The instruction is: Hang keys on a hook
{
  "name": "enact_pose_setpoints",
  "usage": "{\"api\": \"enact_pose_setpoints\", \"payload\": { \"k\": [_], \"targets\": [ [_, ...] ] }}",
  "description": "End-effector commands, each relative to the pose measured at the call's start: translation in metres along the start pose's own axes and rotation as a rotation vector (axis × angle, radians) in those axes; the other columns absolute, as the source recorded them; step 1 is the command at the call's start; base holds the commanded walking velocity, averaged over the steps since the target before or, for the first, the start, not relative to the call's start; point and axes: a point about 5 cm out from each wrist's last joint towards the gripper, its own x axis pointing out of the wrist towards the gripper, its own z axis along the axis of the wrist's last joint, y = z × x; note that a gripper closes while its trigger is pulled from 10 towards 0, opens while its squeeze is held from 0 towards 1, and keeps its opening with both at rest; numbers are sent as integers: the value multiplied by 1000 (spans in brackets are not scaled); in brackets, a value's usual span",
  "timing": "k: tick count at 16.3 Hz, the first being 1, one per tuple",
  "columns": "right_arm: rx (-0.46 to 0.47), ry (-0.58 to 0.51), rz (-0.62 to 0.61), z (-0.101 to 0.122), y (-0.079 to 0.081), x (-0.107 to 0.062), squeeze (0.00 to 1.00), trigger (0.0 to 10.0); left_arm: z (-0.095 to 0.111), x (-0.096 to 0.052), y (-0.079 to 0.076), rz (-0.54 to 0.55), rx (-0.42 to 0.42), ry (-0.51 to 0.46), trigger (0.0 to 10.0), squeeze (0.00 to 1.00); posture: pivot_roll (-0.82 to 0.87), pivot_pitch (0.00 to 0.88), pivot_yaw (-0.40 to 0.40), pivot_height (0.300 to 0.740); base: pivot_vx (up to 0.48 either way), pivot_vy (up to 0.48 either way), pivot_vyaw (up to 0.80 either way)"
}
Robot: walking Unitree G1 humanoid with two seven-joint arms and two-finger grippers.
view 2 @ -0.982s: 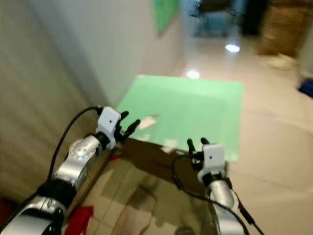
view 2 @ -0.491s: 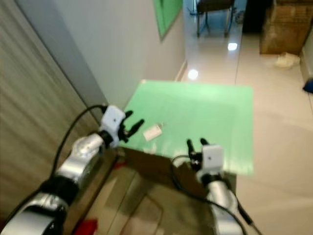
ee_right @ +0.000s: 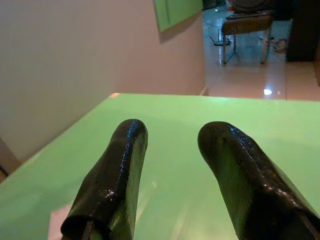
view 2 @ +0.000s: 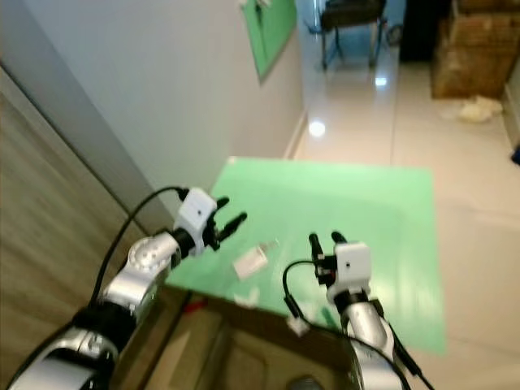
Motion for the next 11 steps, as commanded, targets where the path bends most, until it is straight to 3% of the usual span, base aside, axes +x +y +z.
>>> {"api": "enact_pose_setpoints", "payload": {
  "k": [1, 5, 11],
  "targets": [
    [18, -6, 45, 1, 13, 1, 0, 10000, -13, -6, 9, 13, 25, 92, 10000, 0, -352, 2, 209, 731, 0, 0, 0],
    [16, 5, 32, 3, 10, -18, 0, 10000, -15, 11, 0, -36, 9, 180, 10000, 0, -397, 85, 209, 731, 0, 0, 0],
    [34, 68, -19, 10, 14, -75, 0, 10000, -22, 34, -50, -102, -136, 243, 10000, 0, -516, 304, 227, 731, 0, 0, 0]
  ]
}}
